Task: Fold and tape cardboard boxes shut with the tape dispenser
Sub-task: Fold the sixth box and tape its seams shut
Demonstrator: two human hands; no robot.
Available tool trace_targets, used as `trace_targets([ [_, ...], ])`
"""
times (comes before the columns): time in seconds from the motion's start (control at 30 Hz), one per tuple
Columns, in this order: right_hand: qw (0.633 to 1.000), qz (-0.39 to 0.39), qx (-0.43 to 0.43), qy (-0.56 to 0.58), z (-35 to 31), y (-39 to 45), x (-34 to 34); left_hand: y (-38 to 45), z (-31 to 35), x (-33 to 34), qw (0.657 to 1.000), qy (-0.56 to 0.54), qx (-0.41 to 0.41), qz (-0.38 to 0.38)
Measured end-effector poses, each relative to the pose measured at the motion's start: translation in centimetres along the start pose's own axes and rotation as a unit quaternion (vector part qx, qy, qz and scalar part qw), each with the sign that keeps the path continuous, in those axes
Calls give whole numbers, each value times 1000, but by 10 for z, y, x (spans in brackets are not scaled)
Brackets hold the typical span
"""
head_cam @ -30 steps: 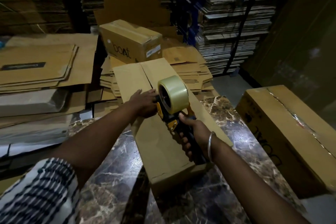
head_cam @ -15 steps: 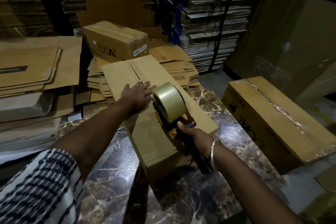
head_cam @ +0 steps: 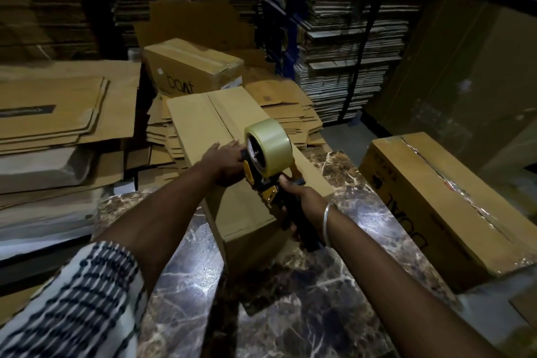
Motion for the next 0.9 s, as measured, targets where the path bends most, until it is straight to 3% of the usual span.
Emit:
trace_targets([
  [0.27, 1000, 1, -24, -16, 2, -7, -5, -1, -1, -7, 999, 40, -11, -33],
  [0.47, 997, -28, -41, 56, 41, -28, -24, 0, -5, 0, 999, 30, -2, -45],
  [0.57, 992, -38, -56, 103, 39, -34, -24, -3, 1, -10, 999, 49, -9, -3],
  [0.7, 991, -36, -53, 113, 38, -32, -20, -24, 41, -20, 990, -27, 114, 82],
  [0.9, 994, -22, -71, 78, 44, -31, -19, -25, 38, -5, 996, 41, 79, -11],
])
Point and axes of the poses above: each hand's wrist, its own y-axis towards the middle knuckle, its own x-axis out of the palm, z = x × y, the point moved 7 cm from there along y, towards the middle knuckle
